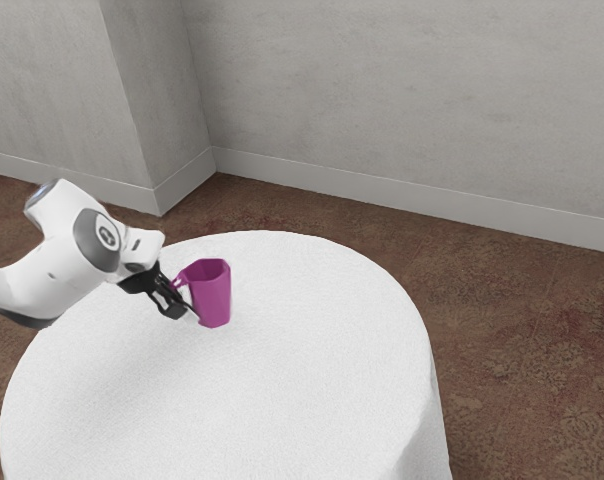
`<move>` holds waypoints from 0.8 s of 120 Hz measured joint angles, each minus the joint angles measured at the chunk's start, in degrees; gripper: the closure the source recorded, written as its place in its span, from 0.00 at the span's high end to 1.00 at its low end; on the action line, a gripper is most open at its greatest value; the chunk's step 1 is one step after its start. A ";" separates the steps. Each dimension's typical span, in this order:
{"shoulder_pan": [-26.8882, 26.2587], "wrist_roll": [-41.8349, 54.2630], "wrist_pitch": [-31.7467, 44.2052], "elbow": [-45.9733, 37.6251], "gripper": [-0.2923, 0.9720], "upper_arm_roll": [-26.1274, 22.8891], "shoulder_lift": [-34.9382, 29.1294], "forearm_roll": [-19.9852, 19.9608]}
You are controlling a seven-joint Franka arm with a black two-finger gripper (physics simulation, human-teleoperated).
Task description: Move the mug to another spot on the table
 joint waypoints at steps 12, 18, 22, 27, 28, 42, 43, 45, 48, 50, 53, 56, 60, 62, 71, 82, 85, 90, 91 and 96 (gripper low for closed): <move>0.18 -0.13 1.29 -5.03 0.15 -2.10 -2.66 -2.43; -0.26 -0.20 1.92 -7.24 0.15 -2.64 -3.95 -3.07; -0.66 -0.24 2.25 -8.37 0.15 -2.77 -4.60 -3.37; -0.75 -0.27 2.55 -9.71 0.15 -2.97 -5.57 -3.66; -0.69 -0.28 2.60 -10.01 0.15 -3.01 -5.77 -3.71; 1.84 -0.37 3.17 -13.55 0.15 -3.90 -8.21 -4.25; 1.94 -0.37 3.21 -13.74 0.15 -3.94 -8.30 -4.27; 2.13 -0.39 3.28 -14.10 0.15 -4.06 -8.49 -4.32; 2.30 -0.40 3.36 -14.57 0.15 -4.28 -8.83 -4.38; 2.33 -0.42 3.41 -14.85 0.15 -4.42 -9.00 -4.41; 2.36 -0.43 3.48 -15.13 0.15 -4.66 -9.20 -4.46; 2.33 -0.45 3.54 -15.31 0.15 -4.86 -9.35 -4.50; 2.36 -0.48 3.62 -15.49 0.15 -5.14 -9.49 -4.55; 2.38 -0.49 3.66 -15.55 0.15 -5.36 -9.53 -4.58; 2.31 -0.55 3.92 -15.66 0.15 -6.28 -9.57 -4.77; 2.19 -0.61 4.34 -15.64 0.15 -7.35 -9.49 -5.14; 2.14 -0.63 4.48 -15.63 0.15 -7.54 -9.42 -5.25; 2.13 -0.64 4.75 -15.63 0.15 -7.72 -9.31 -5.40; 2.13 -0.65 4.80 -15.63 0.15 -7.74 -9.28 -5.42; 2.15 -0.66 5.03 -15.64 0.15 -7.81 -9.19 -5.64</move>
